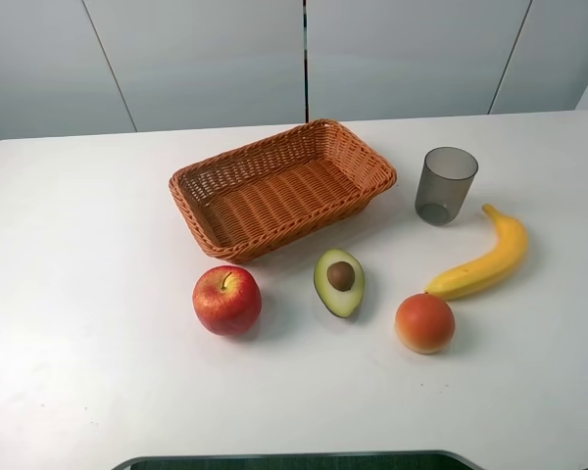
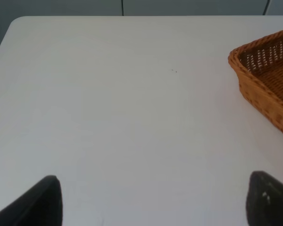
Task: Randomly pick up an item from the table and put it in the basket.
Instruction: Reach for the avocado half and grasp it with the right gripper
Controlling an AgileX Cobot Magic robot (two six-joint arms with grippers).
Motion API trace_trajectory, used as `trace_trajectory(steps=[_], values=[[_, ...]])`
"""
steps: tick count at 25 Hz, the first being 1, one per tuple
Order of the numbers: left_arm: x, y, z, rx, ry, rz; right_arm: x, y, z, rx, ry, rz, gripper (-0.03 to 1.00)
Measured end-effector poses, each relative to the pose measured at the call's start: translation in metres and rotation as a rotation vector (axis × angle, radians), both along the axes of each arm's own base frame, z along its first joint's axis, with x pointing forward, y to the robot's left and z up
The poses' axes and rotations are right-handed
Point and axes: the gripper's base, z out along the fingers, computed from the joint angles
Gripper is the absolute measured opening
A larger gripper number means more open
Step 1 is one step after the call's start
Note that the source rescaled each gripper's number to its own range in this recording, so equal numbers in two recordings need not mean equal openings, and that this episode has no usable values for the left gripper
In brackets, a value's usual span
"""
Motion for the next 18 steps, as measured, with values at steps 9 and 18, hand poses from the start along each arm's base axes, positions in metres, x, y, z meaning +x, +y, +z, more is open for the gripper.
trace_trajectory(steps=[9, 18], values=[[0.0, 0.0, 0.0, 0.0, 0.0, 0.0, 0.0, 0.0, 0.0, 0.0, 0.0, 0.0, 1.0], [0.0, 0.0, 0.0, 0.0, 0.0, 0.0, -0.0031, -0.0005, 0.0021, -0.003, 0.018, 0.0, 1.0]])
